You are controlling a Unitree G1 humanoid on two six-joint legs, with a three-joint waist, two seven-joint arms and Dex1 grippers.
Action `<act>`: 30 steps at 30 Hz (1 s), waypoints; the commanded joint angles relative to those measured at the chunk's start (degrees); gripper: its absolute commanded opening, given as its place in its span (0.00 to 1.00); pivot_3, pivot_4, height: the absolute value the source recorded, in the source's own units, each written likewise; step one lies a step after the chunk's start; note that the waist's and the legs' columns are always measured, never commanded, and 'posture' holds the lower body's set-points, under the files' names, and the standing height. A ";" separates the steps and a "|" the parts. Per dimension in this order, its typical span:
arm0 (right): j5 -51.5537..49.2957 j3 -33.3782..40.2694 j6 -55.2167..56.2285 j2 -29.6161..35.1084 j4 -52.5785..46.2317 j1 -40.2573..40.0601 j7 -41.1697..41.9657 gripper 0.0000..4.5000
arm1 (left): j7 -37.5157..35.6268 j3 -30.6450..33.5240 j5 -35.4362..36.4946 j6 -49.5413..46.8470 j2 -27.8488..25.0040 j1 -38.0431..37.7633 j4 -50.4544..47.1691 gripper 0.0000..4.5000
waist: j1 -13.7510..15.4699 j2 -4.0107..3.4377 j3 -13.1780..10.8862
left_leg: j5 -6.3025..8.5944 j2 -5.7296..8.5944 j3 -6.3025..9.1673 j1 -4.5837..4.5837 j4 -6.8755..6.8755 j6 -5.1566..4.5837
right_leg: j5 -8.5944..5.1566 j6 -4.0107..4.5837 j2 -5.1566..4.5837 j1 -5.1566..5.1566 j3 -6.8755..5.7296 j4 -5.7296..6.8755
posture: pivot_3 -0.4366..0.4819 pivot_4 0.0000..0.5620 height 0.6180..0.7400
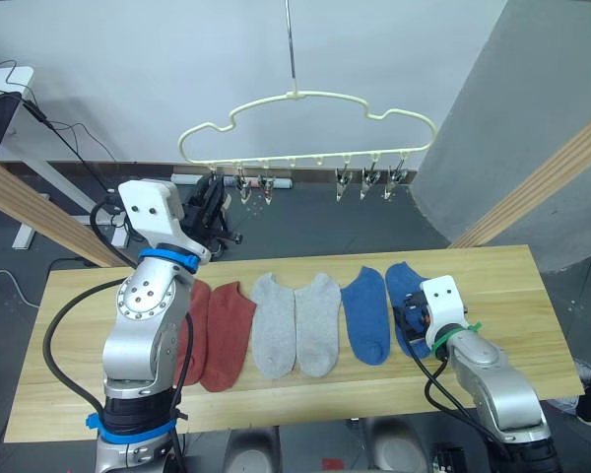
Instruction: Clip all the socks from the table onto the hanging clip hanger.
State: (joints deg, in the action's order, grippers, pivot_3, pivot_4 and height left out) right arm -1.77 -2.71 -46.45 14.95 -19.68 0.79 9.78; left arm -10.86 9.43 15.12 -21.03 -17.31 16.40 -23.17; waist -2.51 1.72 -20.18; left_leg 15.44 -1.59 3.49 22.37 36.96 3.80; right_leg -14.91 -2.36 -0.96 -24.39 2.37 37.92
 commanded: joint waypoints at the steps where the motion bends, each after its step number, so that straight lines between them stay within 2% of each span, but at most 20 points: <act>1: -0.17 1.80 -0.34 -0.77 1.10 0.50 -0.95 1.00 | -0.40 0.35 0.29 0.52 -0.31 -0.08 -2.68 0.02 | 0.00 0.00 -0.01 | 0.00 0.00 0.01 0.00 0.00 0.00 | 0.00 0.00 0.00 0.00 -0.01 0.00 | 0.42 0.68 1.00; 9: 0.97 1.36 -0.85 -1.69 3.24 1.36 -2.02 1.00 | -0.52 0.07 0.21 0.57 -0.28 -0.40 -2.97 0.02 | -0.06 0.01 -0.01 | 0.00 0.00 0.00 0.00 0.00 0.00 | 0.00 0.00 0.01 0.00 -0.01 0.00 | 0.42 0.67 1.00; 13: 0.06 3.04 -1.77 -3.51 3.68 1.72 -3.01 0.74 | -0.71 0.03 0.34 0.50 -0.30 -0.52 -2.95 0.02 | -0.05 0.01 -0.01 | 0.00 0.00 0.01 0.00 0.00 0.00 | 0.00 0.00 0.00 0.00 -0.01 0.00 | 0.42 0.67 1.00; 22: -0.02 4.59 -2.38 -3.99 4.15 1.64 -3.05 0.03 | -2.01 0.98 1.37 0.10 -0.71 -0.90 -2.94 0.02 | -0.05 0.01 -0.01 | 0.00 0.00 0.01 0.01 0.00 0.00 | 0.00 -0.01 0.00 0.00 -0.02 -0.01 | 0.42 0.67 1.00; 23: 0.03 4.60 -2.28 -3.92 4.23 1.68 -2.97 0.00 | -2.23 1.21 1.79 -0.08 -0.84 -0.98 -3.00 0.02 | -0.05 0.01 -0.01 | 0.00 -0.01 0.01 0.01 0.00 0.00 | 0.00 -0.01 0.00 0.00 -0.02 -0.01 | 0.42 0.67 1.00; 30: 0.78 0.15 4.41 1.24 0.23 1.20 2.76 0.00 | -6.50 3.65 8.81 -3.54 -2.98 -1.33 -4.90 0.02 | -0.15 0.00 -0.02 | 0.00 0.00 0.01 0.04 0.00 0.00 | -0.01 -0.01 0.01 -0.03 -0.02 -0.02 | 0.42 0.66 1.00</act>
State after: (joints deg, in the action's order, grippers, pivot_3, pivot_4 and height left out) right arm -1.26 -1.61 -44.48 15.50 -16.39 2.63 10.95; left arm -16.10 12.06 21.87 -24.15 -19.70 15.36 -24.94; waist -2.66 1.71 -20.20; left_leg 15.44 -1.59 3.48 22.42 36.95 3.80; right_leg -14.92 -2.37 -0.95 -24.45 2.35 37.90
